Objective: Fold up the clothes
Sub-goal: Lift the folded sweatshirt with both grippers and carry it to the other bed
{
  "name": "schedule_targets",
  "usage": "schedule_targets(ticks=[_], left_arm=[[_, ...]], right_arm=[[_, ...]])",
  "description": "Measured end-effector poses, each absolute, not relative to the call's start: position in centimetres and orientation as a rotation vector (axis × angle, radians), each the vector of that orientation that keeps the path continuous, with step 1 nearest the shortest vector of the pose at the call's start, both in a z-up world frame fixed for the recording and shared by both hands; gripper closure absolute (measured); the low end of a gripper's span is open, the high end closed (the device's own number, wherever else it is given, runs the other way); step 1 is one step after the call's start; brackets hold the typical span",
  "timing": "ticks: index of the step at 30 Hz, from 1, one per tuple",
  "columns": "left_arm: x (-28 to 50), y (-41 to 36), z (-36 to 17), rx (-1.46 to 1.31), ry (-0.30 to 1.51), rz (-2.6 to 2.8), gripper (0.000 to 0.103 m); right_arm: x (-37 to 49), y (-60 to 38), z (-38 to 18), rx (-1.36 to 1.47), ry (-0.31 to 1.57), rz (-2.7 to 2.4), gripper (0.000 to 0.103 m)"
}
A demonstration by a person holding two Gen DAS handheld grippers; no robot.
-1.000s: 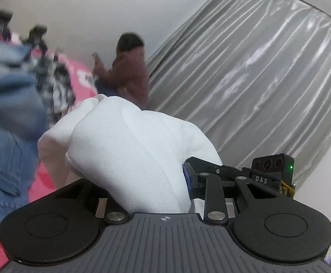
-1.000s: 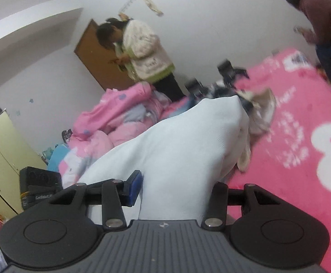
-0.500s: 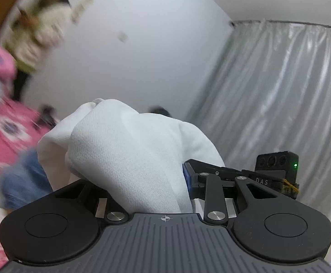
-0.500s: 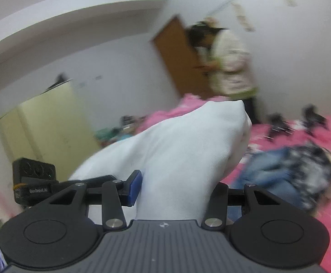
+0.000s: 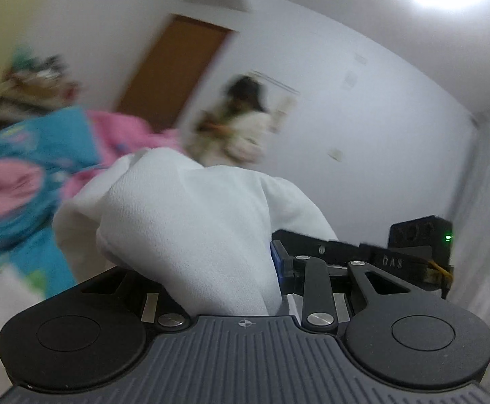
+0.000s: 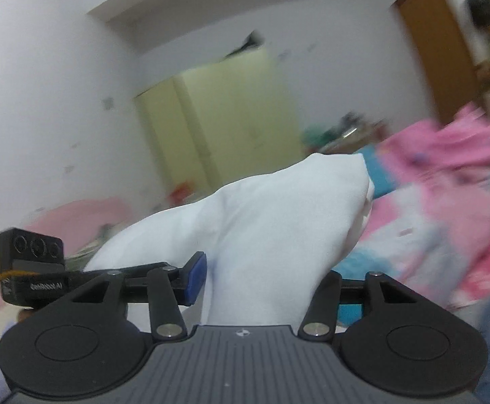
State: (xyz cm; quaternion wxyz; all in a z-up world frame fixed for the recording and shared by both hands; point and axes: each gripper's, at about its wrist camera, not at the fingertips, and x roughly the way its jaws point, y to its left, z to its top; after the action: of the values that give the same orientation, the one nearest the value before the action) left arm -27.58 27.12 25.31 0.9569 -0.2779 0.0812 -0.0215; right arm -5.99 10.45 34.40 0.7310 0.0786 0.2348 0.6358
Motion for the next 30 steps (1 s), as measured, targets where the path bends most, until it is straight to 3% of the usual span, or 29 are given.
schedule_targets(ticks=[4,7,10,12,13,14,17,18,22,26,28,29,30], left_arm=[[-29.7,30.2,21.8,-0.712,0.127,0.084,0.073],[-29.3,33.2,15.9,-0.885,0.069,0.224,0.073],[-27.4,35.8,7.7,-1.05,0.068,0.411,0.069],[-25.8,36.7,2.9,-1.062,0.109,0.505,0.059],[-25.5,36.7,1.1,-1.054,0.085,0.504,0.059],[-25.6,36.4,0.3,-1.032,0.059,0.502,0.057],[-27.2,35.6,2.1,-0.88,0.022,0.575,0.063],[-28.1,35.6,2.8,-0.859,0.009,0.598,0.071],[-29.7,37.6,2.9,-0.961,0.071,0.551,0.072],[-33.1,37.7,1.6,-1.075,-0.005,0.613,0.067],[-34.1,37.2,1.8,-1.046,-0.045,0.63,0.058],[-34.0,37.2,2.0,-1.033,-0.037,0.608,0.048],[-33.4,37.4,2.0,-1.029,-0.027,0.557,0.044]], right_arm=[[-5.4,17.5,33.2,0.146,0.663,1.495,0.048],[-5.2,23.3,30.4,0.04,0.683,1.503,0.048],[-1.5,29.4,24.3,0.051,0.851,1.48,0.048],[0.6,33.3,19.0,-0.009,0.944,1.408,0.047],[1.5,34.1,16.8,-0.022,0.977,1.372,0.045],[2.2,34.6,14.8,-0.025,1.005,1.343,0.038],[3.3,33.3,12.2,0.108,1.017,1.401,0.03],[3.2,33.1,12.2,0.114,0.997,1.416,0.029],[3.1,33.6,12.7,0.136,0.994,1.44,0.033],[2.6,35.6,14.1,0.029,0.968,1.45,0.031],[2.9,34.8,14.9,0.035,0.969,1.432,0.032],[3.3,33.7,15.8,0.066,0.95,1.424,0.031],[3.7,32.4,16.8,0.107,0.925,1.416,0.021]])
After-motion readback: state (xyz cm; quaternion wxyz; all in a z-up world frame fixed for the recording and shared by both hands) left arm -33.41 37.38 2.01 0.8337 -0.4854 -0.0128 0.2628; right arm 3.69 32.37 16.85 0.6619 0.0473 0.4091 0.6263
